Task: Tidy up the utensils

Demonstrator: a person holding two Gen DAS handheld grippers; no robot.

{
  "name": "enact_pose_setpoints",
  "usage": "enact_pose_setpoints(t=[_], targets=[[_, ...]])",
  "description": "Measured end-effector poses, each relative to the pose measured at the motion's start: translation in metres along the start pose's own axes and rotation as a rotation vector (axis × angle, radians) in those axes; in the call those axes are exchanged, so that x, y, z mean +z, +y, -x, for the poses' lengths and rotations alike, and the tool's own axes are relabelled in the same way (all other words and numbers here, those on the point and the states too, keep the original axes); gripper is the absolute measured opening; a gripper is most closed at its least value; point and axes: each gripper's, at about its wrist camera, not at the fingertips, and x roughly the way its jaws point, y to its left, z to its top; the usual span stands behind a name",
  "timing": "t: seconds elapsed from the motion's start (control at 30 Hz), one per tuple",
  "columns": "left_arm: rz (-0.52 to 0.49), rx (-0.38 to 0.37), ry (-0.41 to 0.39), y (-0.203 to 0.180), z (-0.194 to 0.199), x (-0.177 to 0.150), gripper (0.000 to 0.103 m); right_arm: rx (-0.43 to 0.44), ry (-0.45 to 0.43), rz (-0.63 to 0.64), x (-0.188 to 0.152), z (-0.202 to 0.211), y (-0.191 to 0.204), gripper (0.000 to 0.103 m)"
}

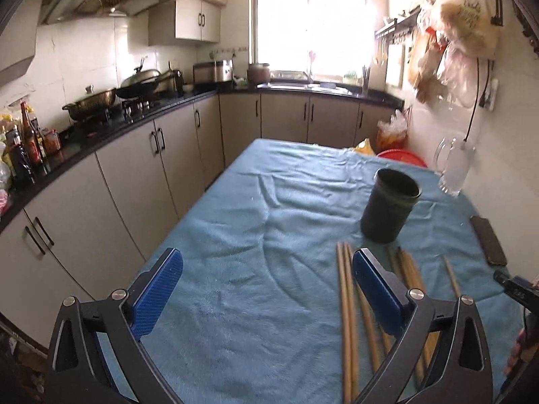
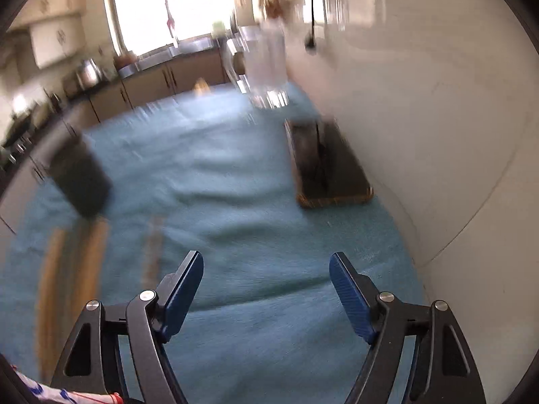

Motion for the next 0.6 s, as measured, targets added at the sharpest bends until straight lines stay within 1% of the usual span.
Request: enact_pose_setpoints(t=[0.03, 0.1, 0.13, 0.17, 0.2, 0.3, 0.37, 0.47, 0.53, 0.6], targets=[[-0.001, -0.001, 0.0, 0.0, 0.0, 0.001, 0.101, -0.006, -0.085, -0.015, -0.001, 0.023, 0.007, 0.082], [-0.006, -0.009, 0.01, -0.002, 0.004, -0.001, 0.101, -0.055, -0.265, -0.058, -0.008, 0.062, 0.017, 0.089], [-0.005, -0.015, 0.011, -0.003, 0.007, -0.003, 0.101, -0.082, -0.349, -0.075, -0.013, 0.077, 0.021, 0.099], [-0.004, -0.018, 0.012, -0.003, 0.009, -0.005, 0.101, -0.101, -0.4, -0.083, -0.017, 0.086, 0.024, 0.102], [-0.005, -0.016, 0.014, -0.003, 0.01, -0.006, 0.101, -0.122, -0.464, -0.074, -0.022, 0.096, 0.031, 0.102], [-0.019, -0.002, 0.015, -0.004, 0.013, -0.013, 0.101, -0.191, -0.507, -0.016, -0.023, 0.103, 0.047, 0.102], [-0.02, 0.003, 0.022, -0.001, 0.011, -0.016, 0.101, -0.198, -0.524, -0.016, -0.025, 0.107, 0.053, 0.102], [-0.006, -0.008, 0.042, 0.003, 0.009, -0.021, 0.101, -0.221, -0.501, -0.044, -0.024, 0.11, 0.053, 0.102], [-0.005, -0.011, 0.055, 0.004, 0.007, -0.024, 0.101, -0.264, -0.496, -0.046, -0.025, 0.114, 0.052, 0.102], [-0.011, -0.002, 0.054, 0.006, 0.007, -0.025, 0.101, -0.317, -0.513, -0.05, -0.028, 0.119, 0.048, 0.102]])
